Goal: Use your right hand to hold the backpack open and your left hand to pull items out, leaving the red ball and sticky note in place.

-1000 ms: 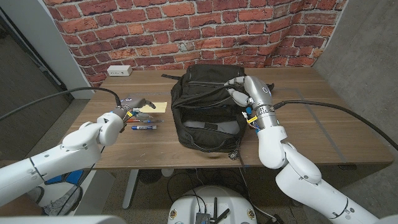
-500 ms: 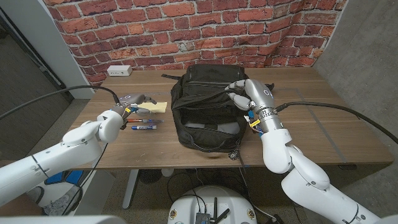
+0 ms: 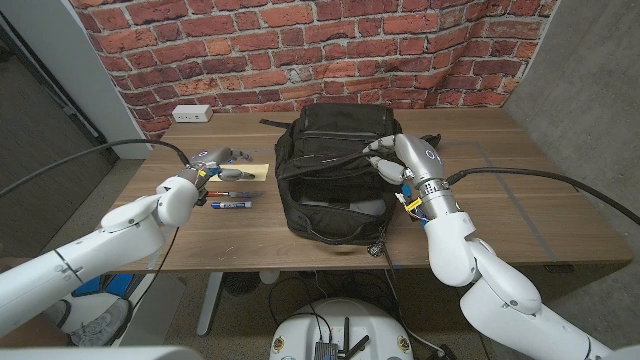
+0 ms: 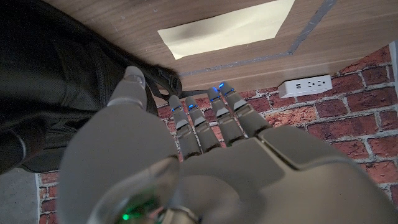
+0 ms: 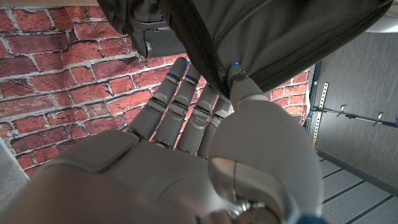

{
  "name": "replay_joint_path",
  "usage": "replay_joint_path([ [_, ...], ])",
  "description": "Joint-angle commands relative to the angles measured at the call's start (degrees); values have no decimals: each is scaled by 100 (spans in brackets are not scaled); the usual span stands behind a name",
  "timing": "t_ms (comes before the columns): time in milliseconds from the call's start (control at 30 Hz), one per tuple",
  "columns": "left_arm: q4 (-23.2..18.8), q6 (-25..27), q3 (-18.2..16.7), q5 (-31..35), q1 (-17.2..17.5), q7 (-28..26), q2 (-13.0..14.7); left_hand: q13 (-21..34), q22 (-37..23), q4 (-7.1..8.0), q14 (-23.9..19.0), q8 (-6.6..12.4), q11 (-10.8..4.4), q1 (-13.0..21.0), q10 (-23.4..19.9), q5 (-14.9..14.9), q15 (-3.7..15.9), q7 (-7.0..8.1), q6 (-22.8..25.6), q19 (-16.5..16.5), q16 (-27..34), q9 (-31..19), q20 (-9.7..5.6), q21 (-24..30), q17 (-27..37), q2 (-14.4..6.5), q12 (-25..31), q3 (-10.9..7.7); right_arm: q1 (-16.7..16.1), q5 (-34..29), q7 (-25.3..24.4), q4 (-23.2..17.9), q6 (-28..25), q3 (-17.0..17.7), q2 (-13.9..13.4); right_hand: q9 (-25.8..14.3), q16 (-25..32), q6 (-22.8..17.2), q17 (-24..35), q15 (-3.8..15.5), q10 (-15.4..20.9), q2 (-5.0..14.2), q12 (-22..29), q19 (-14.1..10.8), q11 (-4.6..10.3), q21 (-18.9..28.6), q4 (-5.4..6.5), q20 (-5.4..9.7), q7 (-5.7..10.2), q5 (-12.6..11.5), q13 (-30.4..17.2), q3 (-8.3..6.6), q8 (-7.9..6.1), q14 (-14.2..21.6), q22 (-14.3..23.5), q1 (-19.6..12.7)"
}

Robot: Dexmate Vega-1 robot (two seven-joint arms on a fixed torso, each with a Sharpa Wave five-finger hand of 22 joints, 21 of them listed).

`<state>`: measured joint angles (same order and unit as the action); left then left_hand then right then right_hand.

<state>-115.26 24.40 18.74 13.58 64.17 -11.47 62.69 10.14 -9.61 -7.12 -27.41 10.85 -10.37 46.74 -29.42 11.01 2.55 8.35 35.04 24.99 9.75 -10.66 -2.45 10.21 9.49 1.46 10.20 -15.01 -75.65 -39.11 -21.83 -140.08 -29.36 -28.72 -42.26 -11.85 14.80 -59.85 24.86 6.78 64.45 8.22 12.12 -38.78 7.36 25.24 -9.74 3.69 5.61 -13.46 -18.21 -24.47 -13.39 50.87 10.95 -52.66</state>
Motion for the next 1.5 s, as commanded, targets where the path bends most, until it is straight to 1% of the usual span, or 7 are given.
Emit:
replay_joint_path([
  [33, 248, -339, -200, -613, 60, -414, -349, 7, -4, 31, 40, -1, 51, -19, 14, 8, 639, -39, -54, 19, 32, -12, -666, 46, 6, -66, 20, 3, -146, 25, 219, -141, -59, 102, -144, -18, -21, -69, 7, 658, 0, 42, 40, 27, 22, 50, 28, 805, 5, -39, -29, -17, -26, -20, 9, -9],
  [267, 538, -788, -349, -1137, 0, -532, -645, 8, -6, 43, 51, -17, 75, -52, 25, 6, 607, -72, -103, 14, 28, -7, -644, 47, 3, -119, 22, -8, -230, 72, 367, -214, -98, 180, -267, -18, -29, -64, 8, 657, -19, 39, 31, 30, 16, 53, 29, 803, 10, -39, -27, -16, -26, -31, 7, -3],
  [600, 914, -1279, -397, -1623, -145, -628, -950, 8, -8, 25, 127, -40, 142, -116, 93, -2, 520, -133, -212, -45, -1, 5, -605, 37, -12, -188, 21, -32, -316, -17, 386, -167, -117, 148, -374, -18, -42, -40, 15, 658, -90, 18, 14, 41, 36, 56, 28, 798, 47, -28, -48, -2, -21, -56, 4, 11],
  [933, 1405, -1916, -381, -2009, -269, -828, -1364, 8, -8, 17, 153, -37, 145, -148, 116, -6, 493, -123, -231, -78, -5, 9, -598, 32, -15, -211, 24, -40, -379, -138, 426, -158, -243, 75, -378, -19, -74, 39, 22, 639, -211, -3, -29, 74, 69, 53, 52, 758, 118, 2, -50, 32, 1, -134, 1, 71],
  [1233, 1627, -2094, -345, -2169, -351, -895, -1485, 7, -8, 3, 155, -35, 157, -151, 124, -6, 482, -132, -239, -89, -1, 11, -588, 34, -17, -235, 28, -55, -435, -205, 556, -222, -348, 44, -456, -20, -87, 75, 36, 636, -283, -31, -54, 90, 113, 52, 43, 727, 174, 17, -44, 58, 6, -193, -3, 88],
  [1367, 1735, -2199, -361, -2271, -372, -935, -1555, 7, -8, -6, 155, -32, 158, -149, 125, -5, 482, -135, -239, -94, 1, 11, -588, 35, -18, -245, 31, -62, -460, -218, 647, -262, -390, 60, -525, -21, -100, 151, 43, 629, -357, -45, -81, 105, 104, 49, 38, 713, 195, 24, -33, 69, 30, -243, -6, 92],
  [1500, 1807, -2259, -343, -2309, -407, -956, -1587, 7, -8, -15, 154, -30, 157, -150, 124, -6, 476, -144, -240, -97, 3, 12, -588, 36, -19, -251, 34, -67, -477, -232, 724, -290, -399, 77, -606, -23, -116, 215, 54, 617, -499, -80, -129, 115, 148, 48, 30, 685, 228, 34, -23, 94, 47, -310, -8, 100],
])
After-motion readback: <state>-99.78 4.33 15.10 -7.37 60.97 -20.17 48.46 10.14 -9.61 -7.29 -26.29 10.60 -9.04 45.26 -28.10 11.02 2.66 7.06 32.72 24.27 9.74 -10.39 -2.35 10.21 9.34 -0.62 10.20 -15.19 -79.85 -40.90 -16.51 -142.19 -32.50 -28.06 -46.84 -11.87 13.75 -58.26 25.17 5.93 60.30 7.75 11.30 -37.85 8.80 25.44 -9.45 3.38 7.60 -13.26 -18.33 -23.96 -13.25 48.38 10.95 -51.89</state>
